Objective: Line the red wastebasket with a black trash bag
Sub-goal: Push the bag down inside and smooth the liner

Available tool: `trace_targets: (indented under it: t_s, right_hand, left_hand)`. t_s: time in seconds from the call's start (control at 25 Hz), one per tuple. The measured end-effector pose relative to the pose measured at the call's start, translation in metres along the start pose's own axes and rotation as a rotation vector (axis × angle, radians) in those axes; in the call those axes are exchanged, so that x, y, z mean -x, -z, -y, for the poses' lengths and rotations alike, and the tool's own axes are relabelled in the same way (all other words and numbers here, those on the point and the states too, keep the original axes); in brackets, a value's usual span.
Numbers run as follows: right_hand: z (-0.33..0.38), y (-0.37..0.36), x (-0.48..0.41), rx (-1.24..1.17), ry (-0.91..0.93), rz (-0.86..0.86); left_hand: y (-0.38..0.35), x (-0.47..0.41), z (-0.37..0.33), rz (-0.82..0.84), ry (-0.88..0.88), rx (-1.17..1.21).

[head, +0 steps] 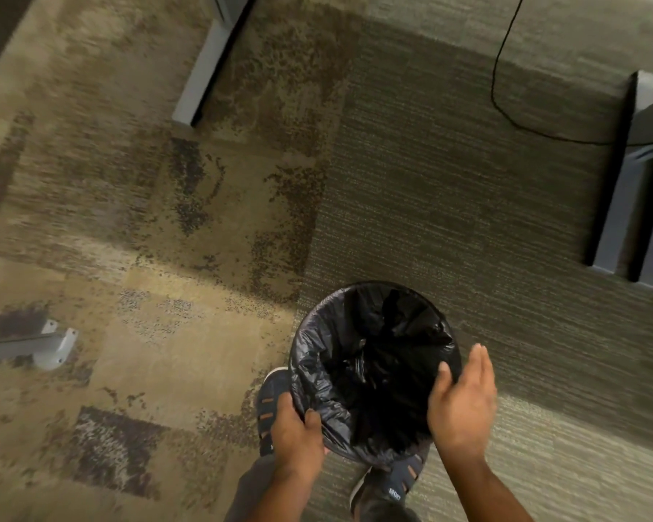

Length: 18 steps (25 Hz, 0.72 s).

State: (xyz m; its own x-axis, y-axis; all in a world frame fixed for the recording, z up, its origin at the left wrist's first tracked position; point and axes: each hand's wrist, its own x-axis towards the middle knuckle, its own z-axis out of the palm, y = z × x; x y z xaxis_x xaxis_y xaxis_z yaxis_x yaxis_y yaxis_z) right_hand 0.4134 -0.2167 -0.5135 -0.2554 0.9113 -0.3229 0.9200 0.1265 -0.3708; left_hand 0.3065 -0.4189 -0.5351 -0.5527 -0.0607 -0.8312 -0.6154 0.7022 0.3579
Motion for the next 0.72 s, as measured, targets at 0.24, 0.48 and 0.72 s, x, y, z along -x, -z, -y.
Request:
trace_targets:
  t_s: [0.24,0.48,0.72]
  right_hand:
    - [0.015,-0.001,0.009,-0.216,-0.188,0.233]
    - [0.099,-0.027,0.015,-0.322,-0.156,0.358]
    - [0.222,-0.088,0.014,-0.636,-0.215,0.533]
  left_hand:
    - [0.049,-0.002,-0.012,0.026,0.099,0.163]
    - [0.119,-0.021,-0.012,-0.080,0.155,0.407]
    - [0.206,-0.081,-0.026,-0.189,0.149,0.488]
